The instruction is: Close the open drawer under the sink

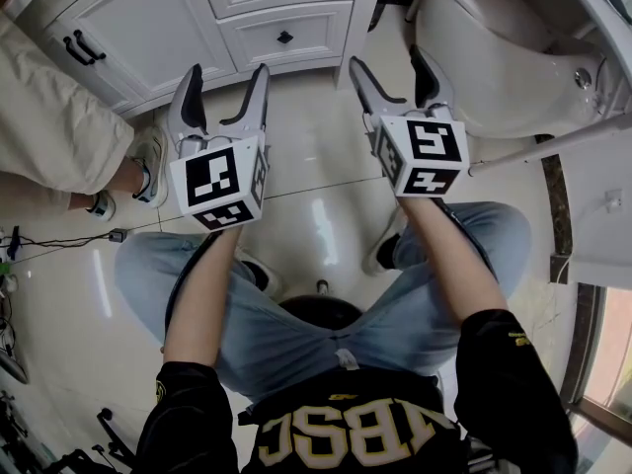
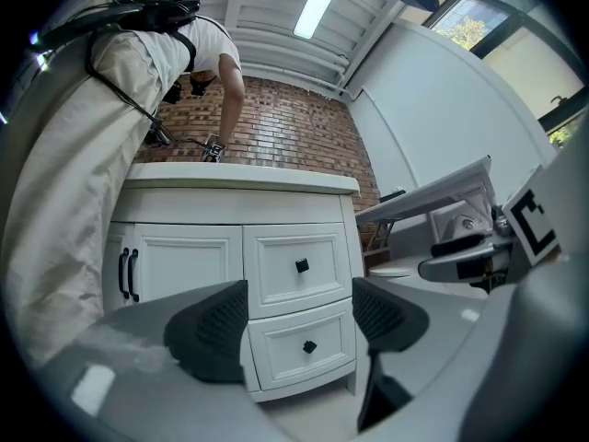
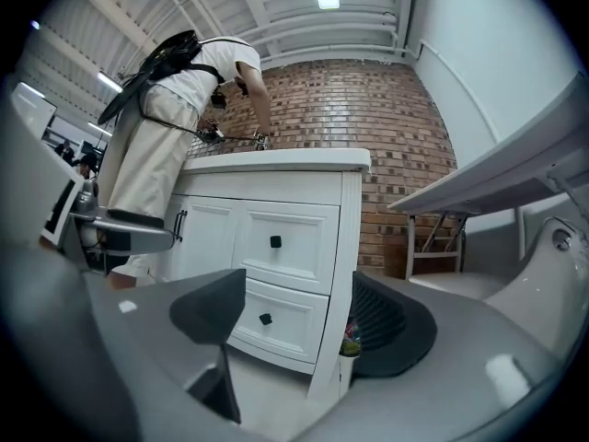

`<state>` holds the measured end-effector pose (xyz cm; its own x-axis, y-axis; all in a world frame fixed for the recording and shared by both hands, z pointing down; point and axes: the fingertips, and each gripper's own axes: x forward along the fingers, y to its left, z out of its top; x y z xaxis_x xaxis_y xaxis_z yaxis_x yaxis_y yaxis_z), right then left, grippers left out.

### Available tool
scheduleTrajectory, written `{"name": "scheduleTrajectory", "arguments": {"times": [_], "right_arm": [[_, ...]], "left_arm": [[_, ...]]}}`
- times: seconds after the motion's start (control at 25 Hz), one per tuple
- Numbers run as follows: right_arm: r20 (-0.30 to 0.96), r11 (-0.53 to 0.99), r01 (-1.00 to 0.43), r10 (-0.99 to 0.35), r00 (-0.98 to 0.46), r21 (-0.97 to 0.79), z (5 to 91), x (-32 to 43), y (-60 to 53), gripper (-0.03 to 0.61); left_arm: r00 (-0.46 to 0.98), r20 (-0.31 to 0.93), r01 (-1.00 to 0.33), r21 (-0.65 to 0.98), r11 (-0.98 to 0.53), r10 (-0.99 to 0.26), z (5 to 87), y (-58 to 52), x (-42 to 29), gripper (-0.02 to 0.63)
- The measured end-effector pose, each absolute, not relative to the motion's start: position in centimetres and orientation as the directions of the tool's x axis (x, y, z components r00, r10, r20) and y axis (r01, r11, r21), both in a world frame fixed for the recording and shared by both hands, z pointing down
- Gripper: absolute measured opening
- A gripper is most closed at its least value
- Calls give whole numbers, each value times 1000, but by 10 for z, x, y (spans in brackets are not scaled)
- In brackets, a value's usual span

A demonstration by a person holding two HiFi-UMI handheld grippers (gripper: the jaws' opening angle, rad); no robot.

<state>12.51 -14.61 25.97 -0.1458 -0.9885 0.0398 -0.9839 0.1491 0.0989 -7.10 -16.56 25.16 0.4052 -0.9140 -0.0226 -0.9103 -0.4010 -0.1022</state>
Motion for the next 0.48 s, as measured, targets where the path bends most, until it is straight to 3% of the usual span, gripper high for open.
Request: {"name": "scheduleTrajectory", "arguments": {"times": [0.48], "right_arm": [[45,166,-981,-986,-162,101,261,123,-142,346]], "left_arm": [[437,-46,-896,-113,-430,-898,244,-158,-68,364]]}}
